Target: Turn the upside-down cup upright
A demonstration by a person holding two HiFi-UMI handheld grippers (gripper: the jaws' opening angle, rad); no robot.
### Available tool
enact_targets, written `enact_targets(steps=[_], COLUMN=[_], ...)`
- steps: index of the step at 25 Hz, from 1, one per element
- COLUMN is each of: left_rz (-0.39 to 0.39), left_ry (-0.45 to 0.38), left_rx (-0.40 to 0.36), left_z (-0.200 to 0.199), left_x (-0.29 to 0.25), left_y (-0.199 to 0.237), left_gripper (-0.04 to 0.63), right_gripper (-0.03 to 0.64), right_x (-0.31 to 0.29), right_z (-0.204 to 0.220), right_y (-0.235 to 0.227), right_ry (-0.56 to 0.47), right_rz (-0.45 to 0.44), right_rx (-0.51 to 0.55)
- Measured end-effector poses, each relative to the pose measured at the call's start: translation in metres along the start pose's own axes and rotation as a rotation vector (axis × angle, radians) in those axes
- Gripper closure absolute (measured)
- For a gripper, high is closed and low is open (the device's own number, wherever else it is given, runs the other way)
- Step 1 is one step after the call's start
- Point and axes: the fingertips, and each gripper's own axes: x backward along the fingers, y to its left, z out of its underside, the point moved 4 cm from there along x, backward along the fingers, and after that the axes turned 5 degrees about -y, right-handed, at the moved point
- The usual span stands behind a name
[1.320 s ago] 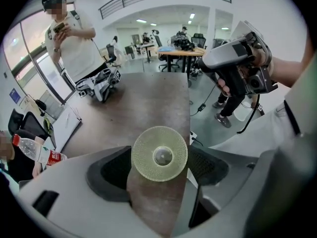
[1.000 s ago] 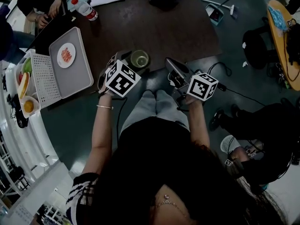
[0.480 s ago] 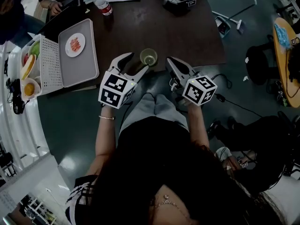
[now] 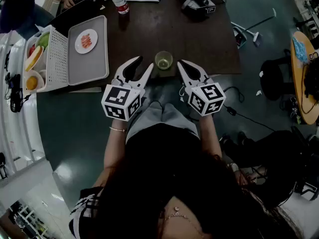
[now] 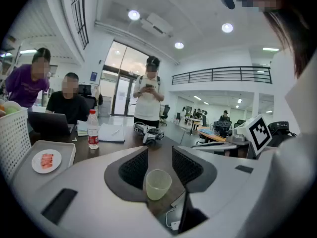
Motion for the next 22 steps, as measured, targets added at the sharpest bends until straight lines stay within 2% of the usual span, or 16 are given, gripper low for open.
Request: enact_targets(steps=[4,11,22], left_rz=[-0.057,-0.113,-0.122], left_ry=[-0.042,-0.073,-0.078], left_rx=[0.028,0.042,0.065], left_z=[-0.001,-0.001,-0.001], left_x=[0.009,0.018,0.019], left_y=[0.004,0.005,0.003], left_gripper=[0.485,0.591,0.592], right_gripper=[0.6,0.6,0.6], right_x=[-0.002,-0.001,0.007], right_z=[-0.003,-0.007,-0.009], right_y=[0.006,0.011,0.01], right_ry=[0.009,0.021,0.023], right_rz=[0.01,0.036,0.068], right_rx=[0.068,0.11,0.12])
